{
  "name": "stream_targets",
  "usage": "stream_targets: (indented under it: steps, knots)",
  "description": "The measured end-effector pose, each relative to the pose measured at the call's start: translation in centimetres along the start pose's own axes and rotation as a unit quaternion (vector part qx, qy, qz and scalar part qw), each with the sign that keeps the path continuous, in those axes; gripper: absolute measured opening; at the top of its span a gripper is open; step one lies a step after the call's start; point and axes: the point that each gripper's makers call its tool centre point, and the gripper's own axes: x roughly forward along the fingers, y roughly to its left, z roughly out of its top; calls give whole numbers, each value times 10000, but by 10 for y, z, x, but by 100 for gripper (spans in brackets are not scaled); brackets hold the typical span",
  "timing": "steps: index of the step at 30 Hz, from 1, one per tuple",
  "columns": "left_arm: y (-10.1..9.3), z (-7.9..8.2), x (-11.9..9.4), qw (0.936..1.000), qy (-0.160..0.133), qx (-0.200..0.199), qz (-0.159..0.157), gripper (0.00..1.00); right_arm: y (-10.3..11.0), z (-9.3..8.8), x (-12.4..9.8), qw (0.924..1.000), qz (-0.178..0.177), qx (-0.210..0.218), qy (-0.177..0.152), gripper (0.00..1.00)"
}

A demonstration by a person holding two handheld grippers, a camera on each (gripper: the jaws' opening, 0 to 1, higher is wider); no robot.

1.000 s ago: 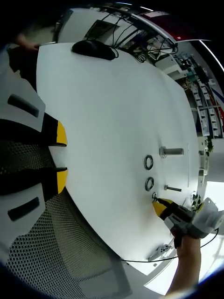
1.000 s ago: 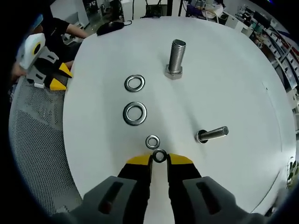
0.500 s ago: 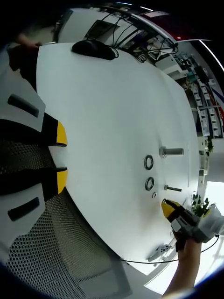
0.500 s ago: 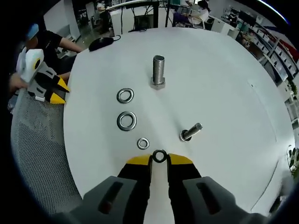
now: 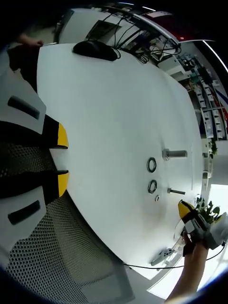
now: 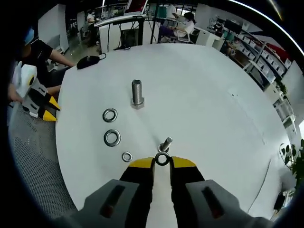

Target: Place the washer onto the threaded stud by aligning its center hole with the stud, sliding it down to the base, and recovering from edge contact or off-axis alignment until the washer reaches the visible bottom stop.

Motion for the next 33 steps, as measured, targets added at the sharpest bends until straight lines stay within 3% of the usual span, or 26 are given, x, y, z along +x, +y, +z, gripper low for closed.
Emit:
stream_targets:
  steps: [10, 18, 33]
  knots:
    - [0, 0, 1, 10000, 4, 2, 0, 16, -7, 18, 0, 9994, -158, -107, -281, 14]
    - [0, 0, 0, 10000, 4, -3, 1, 16, -6, 21, 10, 9995, 42, -320, -63, 14]
    - [1, 0, 0, 10000, -3, -39, 16, 16, -8, 17, 19, 9988, 79, -437, 227, 14]
